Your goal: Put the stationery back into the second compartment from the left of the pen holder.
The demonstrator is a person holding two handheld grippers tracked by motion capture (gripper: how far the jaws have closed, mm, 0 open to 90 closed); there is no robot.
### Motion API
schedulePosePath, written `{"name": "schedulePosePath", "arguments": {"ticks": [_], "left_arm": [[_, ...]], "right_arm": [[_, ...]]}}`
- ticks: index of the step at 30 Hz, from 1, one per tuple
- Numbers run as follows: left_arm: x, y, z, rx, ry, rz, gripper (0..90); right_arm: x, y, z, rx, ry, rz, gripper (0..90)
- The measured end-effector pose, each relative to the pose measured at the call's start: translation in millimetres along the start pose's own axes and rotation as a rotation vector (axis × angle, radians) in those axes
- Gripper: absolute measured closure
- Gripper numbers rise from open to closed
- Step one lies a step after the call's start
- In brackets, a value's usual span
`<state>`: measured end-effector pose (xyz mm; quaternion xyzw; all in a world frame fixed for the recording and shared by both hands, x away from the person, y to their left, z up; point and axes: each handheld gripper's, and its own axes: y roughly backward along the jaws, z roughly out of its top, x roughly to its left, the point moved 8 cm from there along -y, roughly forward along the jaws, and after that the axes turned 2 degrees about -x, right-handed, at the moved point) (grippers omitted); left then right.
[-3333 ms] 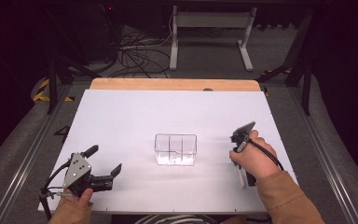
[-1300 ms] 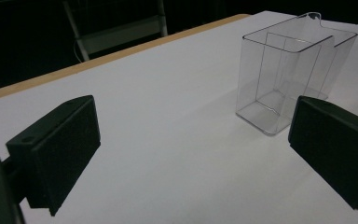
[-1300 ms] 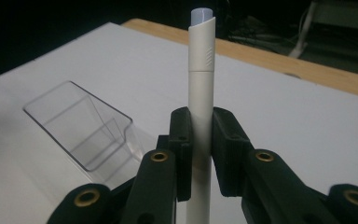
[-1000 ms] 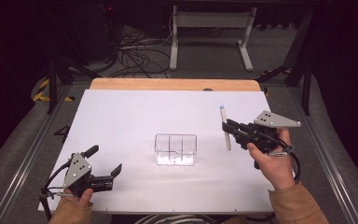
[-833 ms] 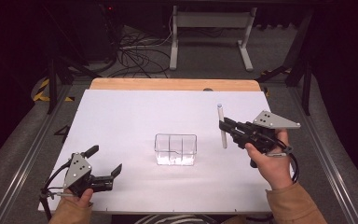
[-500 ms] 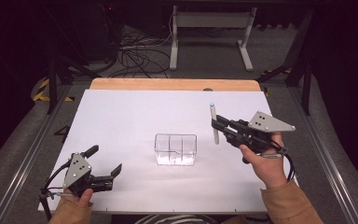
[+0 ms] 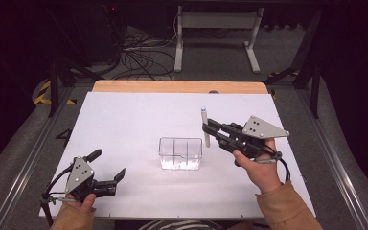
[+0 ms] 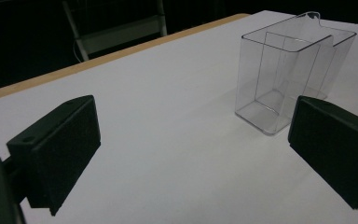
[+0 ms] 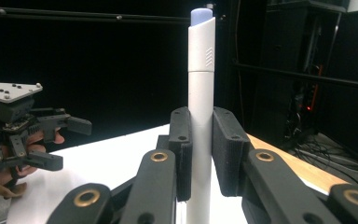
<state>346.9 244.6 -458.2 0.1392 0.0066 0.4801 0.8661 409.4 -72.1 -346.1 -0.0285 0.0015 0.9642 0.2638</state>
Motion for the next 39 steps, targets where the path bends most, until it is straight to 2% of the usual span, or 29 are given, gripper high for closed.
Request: {"name": "schedulePosePath", "arguments": {"ticks": [8,19,31,39], "left_arm": [[0.6,0.5,0.0,-0.001,0.002,0.001,3.0],[0.9,1.1,0.2,-0.001,0.001,0.000,3.0],[1.1,1.3,0.3,-0.005,0.002,0.000,3.0],[0.8,1.0,0.2,-0.003,0.001,-0.002,3.0]], "right_arm": [[12.3,-23.1,-3.6,-0.018,-0.002,0.033,79.1],[21.8,-46.4,-21.6,-0.001,-0.015,0.055,79.0],[27.7,-63.2,-44.4,0.030,0.004,0.046,78.9],[29.3,-66.6,-53.6,0.036,-0.008,0.037,78.9]]}}
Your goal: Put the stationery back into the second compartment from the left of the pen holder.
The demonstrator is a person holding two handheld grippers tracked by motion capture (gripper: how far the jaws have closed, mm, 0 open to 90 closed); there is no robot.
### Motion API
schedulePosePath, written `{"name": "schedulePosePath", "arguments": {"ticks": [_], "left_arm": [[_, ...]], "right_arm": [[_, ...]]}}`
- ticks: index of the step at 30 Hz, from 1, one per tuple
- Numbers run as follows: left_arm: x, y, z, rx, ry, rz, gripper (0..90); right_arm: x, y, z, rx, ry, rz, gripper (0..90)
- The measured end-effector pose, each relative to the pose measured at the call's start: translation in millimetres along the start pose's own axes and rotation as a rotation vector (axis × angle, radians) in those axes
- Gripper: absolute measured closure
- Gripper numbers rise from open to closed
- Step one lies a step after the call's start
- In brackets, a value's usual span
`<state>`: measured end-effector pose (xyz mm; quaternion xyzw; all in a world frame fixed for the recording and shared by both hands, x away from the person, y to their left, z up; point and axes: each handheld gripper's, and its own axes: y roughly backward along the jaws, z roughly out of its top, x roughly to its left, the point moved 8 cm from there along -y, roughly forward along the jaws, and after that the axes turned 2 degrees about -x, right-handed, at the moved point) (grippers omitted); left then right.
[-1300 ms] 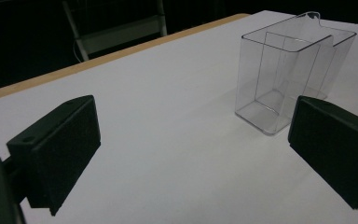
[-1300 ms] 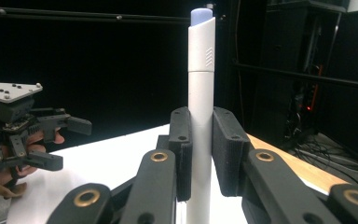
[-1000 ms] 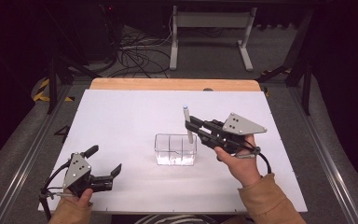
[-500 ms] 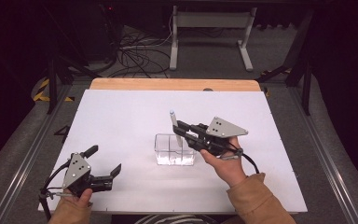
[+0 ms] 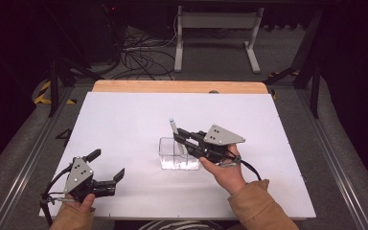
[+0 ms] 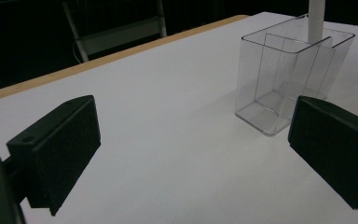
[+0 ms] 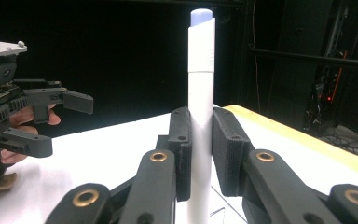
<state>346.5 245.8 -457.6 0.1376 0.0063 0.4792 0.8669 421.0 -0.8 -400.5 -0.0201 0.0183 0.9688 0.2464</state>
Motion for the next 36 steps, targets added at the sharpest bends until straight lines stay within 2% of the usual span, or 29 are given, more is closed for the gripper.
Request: {"name": "schedulePosePath", "arguments": {"ticks": [13,19,26,27,30,33,36], "left_arm": [[0.1,0.0,0.0,0.000,0.000,0.000,3.0],[0.2,-0.1,-0.1,0.000,0.001,0.000,3.0],[0.2,0.5,-0.2,-0.001,0.003,0.002,3.0],[0.2,0.6,-0.2,-0.002,0.004,0.003,3.0],[0.3,0.6,-0.5,0.000,0.005,0.003,3.0],[0.7,0.6,-0.8,0.000,0.007,0.005,3.1],[0.3,0.8,-0.7,-0.001,0.008,0.005,3.0]], "right_arm": [[2.9,-2.8,-16.4,0.058,-0.025,-0.042,78.8],[1.8,-1.7,-25.9,0.095,-0.063,-0.062,78.8],[1.5,0.1,-29.2,0.122,-0.068,-0.077,78.0],[1.0,0.7,-29.4,0.128,-0.074,-0.081,75.7],[-0.7,2.2,-26.9,0.122,-0.094,-0.085,54.5],[-2.2,6.1,-24.0,0.133,-0.077,-0.095,45.5],[-1.9,9.8,-17.8,0.122,-0.061,-0.095,41.0]]}}
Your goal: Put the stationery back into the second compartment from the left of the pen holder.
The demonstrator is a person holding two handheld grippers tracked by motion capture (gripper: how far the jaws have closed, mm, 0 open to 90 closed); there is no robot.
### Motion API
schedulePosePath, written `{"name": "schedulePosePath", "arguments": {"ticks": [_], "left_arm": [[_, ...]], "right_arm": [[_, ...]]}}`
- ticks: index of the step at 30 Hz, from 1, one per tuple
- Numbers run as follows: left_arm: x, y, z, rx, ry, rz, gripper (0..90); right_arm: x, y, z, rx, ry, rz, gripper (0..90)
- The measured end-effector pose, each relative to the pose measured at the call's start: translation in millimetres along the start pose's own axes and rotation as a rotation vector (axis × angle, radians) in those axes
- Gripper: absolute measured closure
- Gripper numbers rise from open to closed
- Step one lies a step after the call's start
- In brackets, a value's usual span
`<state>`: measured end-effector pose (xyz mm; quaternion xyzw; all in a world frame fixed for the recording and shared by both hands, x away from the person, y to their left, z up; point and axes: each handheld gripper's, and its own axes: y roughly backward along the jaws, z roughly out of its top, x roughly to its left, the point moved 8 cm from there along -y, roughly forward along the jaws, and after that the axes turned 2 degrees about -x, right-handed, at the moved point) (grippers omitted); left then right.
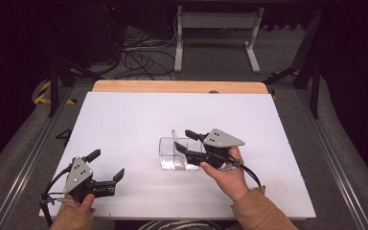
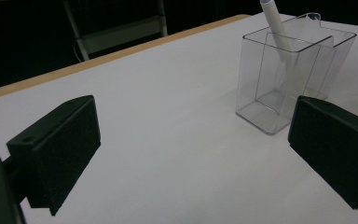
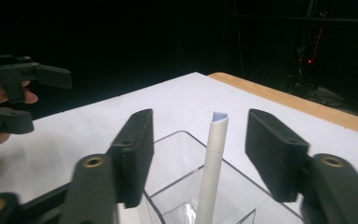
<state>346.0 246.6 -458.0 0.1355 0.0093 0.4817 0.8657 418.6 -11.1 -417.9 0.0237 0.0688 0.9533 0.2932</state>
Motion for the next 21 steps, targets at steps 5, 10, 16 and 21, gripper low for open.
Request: {"name": "schedulePosePath", "arguments": {"ticks": [5,10,16,21], "left_arm": [[0.0,0.4,0.1,0.000,0.001,0.001,3.0],[0.0,0.8,0.3,-0.001,-0.001,0.000,3.0],[-0.2,0.8,0.5,-0.002,-0.003,0.000,3.0],[-0.1,0.9,0.7,-0.002,-0.002,0.000,3.0]], "right_arm": [[4.7,7.2,15.1,-0.010,0.054,0.011,36.6],[4.9,14.0,30.1,-0.038,0.075,0.004,35.3],[2.3,17.4,34.8,-0.041,0.079,0.002,33.3],[1.9,19.2,36.9,-0.038,0.090,0.006,30.1]]}}
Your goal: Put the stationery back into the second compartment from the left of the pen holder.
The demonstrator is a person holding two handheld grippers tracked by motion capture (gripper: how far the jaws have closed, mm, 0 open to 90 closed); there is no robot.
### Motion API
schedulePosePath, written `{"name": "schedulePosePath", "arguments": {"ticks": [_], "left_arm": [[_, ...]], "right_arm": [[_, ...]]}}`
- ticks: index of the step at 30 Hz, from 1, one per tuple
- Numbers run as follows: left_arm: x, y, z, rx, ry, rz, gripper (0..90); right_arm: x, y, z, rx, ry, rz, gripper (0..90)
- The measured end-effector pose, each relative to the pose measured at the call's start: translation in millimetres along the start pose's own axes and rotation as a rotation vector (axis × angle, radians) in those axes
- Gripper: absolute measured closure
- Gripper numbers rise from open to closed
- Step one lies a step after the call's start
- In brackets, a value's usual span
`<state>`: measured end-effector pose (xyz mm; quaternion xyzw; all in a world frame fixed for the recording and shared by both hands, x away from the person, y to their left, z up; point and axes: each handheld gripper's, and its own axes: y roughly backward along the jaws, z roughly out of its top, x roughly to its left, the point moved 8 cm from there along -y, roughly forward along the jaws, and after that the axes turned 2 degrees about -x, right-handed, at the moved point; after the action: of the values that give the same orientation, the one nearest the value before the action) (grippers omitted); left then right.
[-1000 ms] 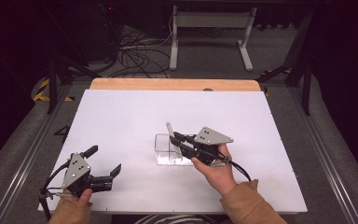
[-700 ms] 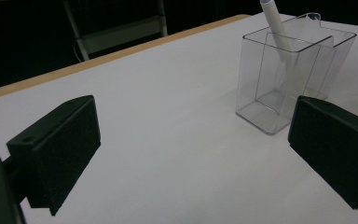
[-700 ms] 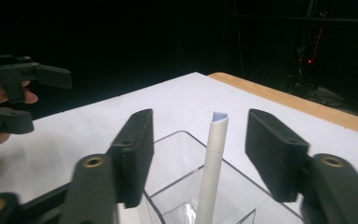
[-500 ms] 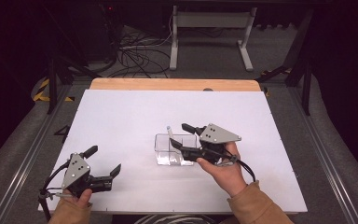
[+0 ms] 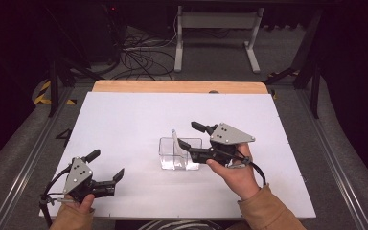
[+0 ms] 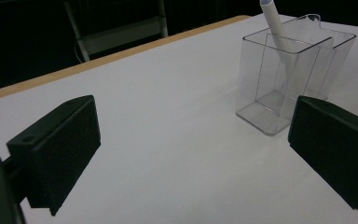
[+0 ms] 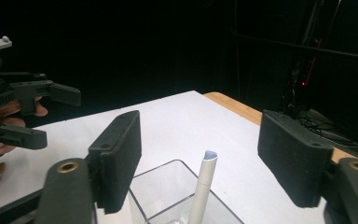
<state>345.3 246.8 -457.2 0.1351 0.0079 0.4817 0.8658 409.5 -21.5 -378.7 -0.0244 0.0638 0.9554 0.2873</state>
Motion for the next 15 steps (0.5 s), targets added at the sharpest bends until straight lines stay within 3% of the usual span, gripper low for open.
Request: {"name": "schedulePosePath", "arguments": {"ticks": [6,15], "left_arm": [[0.4,0.3,0.1,-0.001,0.001,0.002,3.0],[0.8,0.7,0.5,-0.002,0.000,0.006,3.1]], "right_arm": [[-2.6,10.8,4.4,0.007,0.009,-0.002,26.1],[-22.5,43.6,5.6,0.012,-0.012,-0.021,25.0]]}}
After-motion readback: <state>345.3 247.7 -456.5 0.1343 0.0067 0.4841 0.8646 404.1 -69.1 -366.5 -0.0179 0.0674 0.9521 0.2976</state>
